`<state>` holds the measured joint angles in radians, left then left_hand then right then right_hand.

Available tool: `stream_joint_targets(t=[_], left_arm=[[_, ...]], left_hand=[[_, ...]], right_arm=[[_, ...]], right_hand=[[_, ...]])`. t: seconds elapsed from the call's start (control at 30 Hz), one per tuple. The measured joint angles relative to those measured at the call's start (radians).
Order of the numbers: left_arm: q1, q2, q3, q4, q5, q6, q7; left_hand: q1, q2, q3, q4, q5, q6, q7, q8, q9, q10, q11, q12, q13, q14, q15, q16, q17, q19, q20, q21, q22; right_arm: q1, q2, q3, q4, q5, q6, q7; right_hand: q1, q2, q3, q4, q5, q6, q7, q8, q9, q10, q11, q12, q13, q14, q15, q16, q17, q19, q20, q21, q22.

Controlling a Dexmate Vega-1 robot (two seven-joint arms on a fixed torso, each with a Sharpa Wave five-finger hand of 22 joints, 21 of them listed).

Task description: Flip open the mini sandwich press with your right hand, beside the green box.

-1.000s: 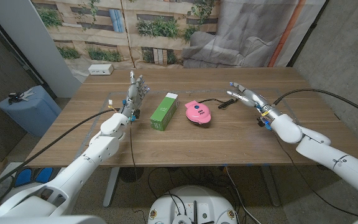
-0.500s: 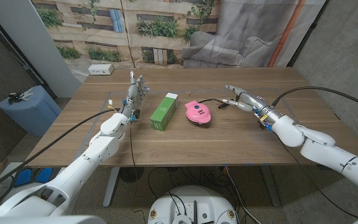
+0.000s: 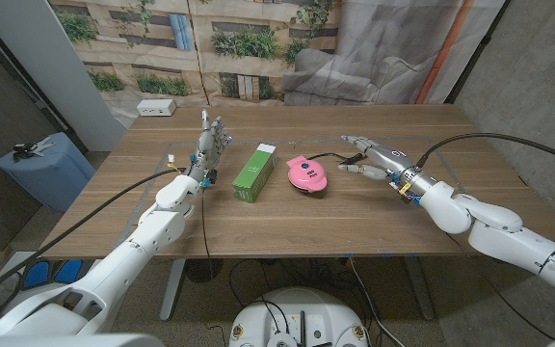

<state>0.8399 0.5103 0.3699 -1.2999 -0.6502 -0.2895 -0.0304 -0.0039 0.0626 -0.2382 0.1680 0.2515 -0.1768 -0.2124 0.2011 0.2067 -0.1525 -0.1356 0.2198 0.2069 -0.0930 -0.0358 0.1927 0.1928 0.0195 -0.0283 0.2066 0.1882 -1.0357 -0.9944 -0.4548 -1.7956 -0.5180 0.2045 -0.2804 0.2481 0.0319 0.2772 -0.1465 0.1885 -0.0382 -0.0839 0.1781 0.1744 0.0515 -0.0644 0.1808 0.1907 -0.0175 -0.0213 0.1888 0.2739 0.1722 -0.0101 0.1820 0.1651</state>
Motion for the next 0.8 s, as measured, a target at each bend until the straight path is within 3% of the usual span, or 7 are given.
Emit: stream_joint_targets(t=[0.4, 0.8], left_arm=[[0.0, 0.0, 0.0, 0.0, 0.0, 0.0, 0.0], [0.0, 0.0, 0.0, 0.0, 0.0, 0.0, 0.0]], left_hand=[[0.0, 0.0, 0.0, 0.0, 0.0, 0.0, 0.0, 0.0, 0.0, 0.0, 0.0, 0.0, 0.0, 0.0, 0.0, 0.0, 0.0, 0.0, 0.0, 0.0, 0.0], [0.0, 0.0, 0.0, 0.0, 0.0, 0.0, 0.0, 0.0, 0.0, 0.0, 0.0, 0.0, 0.0, 0.0, 0.0, 0.0, 0.0, 0.0, 0.0, 0.0, 0.0]], right_arm=[[-0.005, -0.01, -0.016, -0.048, -0.08, -0.023, 0.009], [-0.004, -0.014, -0.038, -0.076, -0.182, -0.049, 0.004]], right_hand=[[0.047, -0.019, 0.014, -0.022, -0.008, -0.024, -0.029, 0.008, 0.005, -0.023, 0.005, 0.0, 0.0, -0.018, 0.018, 0.0, -0.016, -0.009, 0.016, 0.0, 0.0], [0.091, -0.028, 0.024, -0.032, -0.007, -0.046, -0.032, 0.008, 0.005, -0.027, 0.009, 0.0, 0.0, -0.016, 0.031, 0.004, -0.028, -0.004, 0.025, 0.0, 0.0]])
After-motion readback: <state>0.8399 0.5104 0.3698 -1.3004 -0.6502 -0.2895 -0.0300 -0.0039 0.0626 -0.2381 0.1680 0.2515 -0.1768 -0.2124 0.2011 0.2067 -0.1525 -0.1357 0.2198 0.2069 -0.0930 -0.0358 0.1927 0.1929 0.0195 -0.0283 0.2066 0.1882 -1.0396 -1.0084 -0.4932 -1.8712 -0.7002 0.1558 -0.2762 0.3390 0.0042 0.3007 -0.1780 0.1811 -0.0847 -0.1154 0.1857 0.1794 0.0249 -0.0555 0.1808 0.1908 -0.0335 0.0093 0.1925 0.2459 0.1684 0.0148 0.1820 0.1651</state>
